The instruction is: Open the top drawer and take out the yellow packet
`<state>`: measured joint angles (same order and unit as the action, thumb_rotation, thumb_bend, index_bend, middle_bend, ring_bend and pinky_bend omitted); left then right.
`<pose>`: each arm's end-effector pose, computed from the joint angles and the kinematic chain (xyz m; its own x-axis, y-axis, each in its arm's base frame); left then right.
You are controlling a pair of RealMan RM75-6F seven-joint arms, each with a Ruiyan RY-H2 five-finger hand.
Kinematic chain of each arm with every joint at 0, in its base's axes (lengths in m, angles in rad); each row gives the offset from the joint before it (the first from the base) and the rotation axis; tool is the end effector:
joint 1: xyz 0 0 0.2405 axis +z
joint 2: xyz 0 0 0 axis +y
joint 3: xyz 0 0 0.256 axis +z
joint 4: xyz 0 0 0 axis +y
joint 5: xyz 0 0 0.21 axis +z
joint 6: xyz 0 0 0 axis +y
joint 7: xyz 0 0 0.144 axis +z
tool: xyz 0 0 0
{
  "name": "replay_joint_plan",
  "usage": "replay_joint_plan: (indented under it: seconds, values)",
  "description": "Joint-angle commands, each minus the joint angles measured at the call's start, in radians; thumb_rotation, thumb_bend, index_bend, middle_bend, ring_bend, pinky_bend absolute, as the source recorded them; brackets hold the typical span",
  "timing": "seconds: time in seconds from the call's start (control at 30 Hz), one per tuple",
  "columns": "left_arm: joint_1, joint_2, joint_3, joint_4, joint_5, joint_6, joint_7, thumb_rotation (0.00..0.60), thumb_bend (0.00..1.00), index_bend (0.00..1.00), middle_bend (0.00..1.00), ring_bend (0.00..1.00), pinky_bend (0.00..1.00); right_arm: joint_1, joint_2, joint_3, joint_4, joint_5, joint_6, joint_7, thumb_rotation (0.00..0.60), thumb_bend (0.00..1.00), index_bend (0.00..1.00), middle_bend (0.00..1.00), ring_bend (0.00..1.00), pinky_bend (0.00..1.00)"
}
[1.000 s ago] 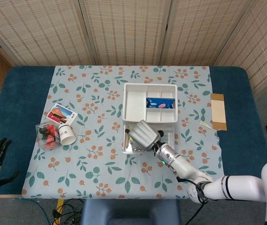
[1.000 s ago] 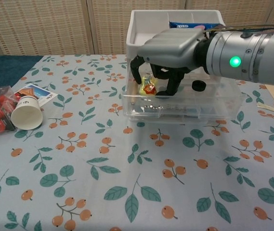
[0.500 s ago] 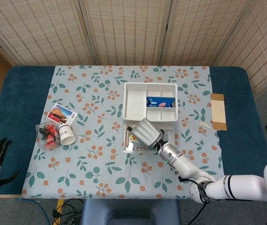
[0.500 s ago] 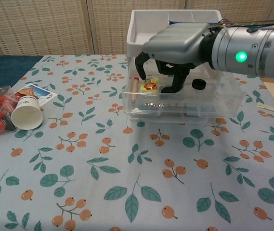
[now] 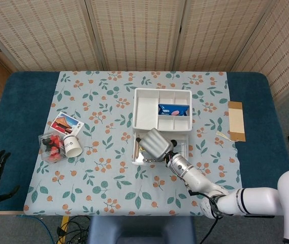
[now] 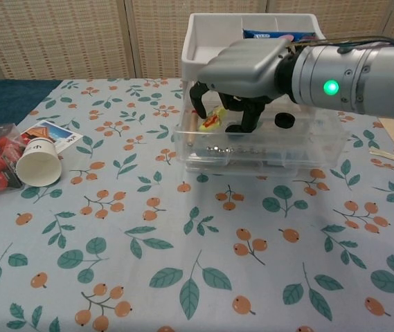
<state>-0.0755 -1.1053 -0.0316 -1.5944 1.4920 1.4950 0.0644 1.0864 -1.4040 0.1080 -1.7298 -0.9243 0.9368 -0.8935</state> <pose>-0.3191 0.1746 0.1647 0.4814 0.0126 0.8764 0.8764 0.0089 -0.4815 -0.0399 -0.3436 -0.0002 0.8136 0.0414 0.5799 -0.4158 -0.6559 0.6301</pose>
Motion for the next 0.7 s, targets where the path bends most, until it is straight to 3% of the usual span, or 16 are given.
replay_joint_plan:
  seconds: [0.03, 0.3, 0.7]
  values:
    - [0.0, -0.001, 0.0, 0.001, 0.001, 0.0, -0.001, 0.6, 0.19, 0.07, 0.06, 0.03, 0.07, 0.0, -0.001, -0.003, 0.001, -0.001, 0.004, 0.0, 0.6, 0.42, 0.38, 0.95, 1.0, 1.0]
    - [0.0, -0.004, 0.0, 0.005, 0.0, -0.001, -0.002, 0.6, 0.19, 0.07, 0.06, 0.03, 0.07, -0.007, -0.011, -0.01, 0.013, -0.037, 0.025, 0.022, 0.6, 0.5, 0.5, 0.96, 1.0, 1.0]
    - [0.001, -0.002, -0.001, 0.007, 0.004, 0.002, -0.008, 0.6, 0.19, 0.07, 0.06, 0.03, 0.07, -0.077, 0.065, -0.012, -0.088, -0.171, 0.128, 0.097, 0.6, 0.51, 0.53, 0.96, 1.0, 1.0]
